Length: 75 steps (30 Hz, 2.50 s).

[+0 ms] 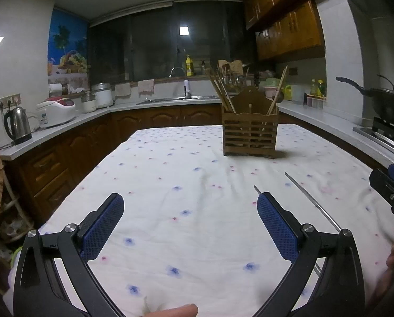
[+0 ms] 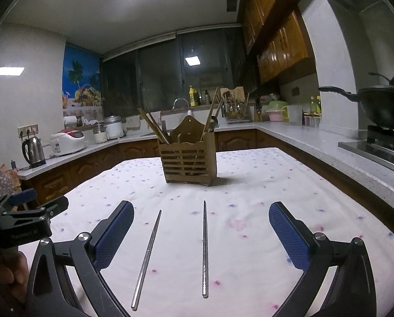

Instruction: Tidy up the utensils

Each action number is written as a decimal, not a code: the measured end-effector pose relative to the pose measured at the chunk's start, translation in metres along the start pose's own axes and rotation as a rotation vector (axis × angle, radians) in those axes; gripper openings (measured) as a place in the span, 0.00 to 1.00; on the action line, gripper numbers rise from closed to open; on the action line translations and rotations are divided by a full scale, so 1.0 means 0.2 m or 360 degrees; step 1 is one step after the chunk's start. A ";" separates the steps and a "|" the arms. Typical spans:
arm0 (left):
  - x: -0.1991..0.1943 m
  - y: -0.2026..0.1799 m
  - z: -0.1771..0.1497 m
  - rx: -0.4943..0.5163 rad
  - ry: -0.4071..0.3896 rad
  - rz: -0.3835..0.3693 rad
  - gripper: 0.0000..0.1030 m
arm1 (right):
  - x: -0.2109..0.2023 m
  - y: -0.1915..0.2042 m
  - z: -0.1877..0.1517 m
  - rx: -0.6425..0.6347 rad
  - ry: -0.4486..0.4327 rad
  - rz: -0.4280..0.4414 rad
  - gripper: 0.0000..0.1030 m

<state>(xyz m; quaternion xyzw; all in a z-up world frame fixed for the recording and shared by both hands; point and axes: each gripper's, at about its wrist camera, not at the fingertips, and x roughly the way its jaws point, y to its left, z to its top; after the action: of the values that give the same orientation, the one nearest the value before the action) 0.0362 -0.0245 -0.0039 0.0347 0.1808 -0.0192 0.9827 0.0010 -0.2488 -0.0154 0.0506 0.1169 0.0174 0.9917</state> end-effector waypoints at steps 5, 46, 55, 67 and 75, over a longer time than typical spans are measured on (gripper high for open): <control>-0.01 0.00 0.00 0.0003 -0.0014 -0.0006 1.00 | 0.00 0.00 0.01 0.0002 -0.0001 0.0005 1.00; -0.01 0.00 0.01 -0.0006 -0.0007 -0.0028 1.00 | -0.02 0.06 0.04 0.0009 -0.0014 0.0034 1.00; -0.01 0.00 0.01 -0.0006 -0.0009 -0.0028 1.00 | -0.03 0.06 0.05 0.0013 -0.0017 0.0039 1.00; 0.00 0.00 0.01 -0.0009 -0.0002 -0.0033 1.00 | -0.02 0.06 0.05 0.0017 -0.0019 0.0041 1.00; 0.01 0.00 0.01 -0.0014 0.0005 -0.0032 1.00 | -0.02 0.06 0.05 0.0017 -0.0017 0.0042 1.00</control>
<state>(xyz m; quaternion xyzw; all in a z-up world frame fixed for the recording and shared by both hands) 0.0383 -0.0247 -0.0024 0.0285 0.1826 -0.0281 0.9824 -0.0013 -0.2378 -0.0042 0.0575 0.1111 0.0297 0.9917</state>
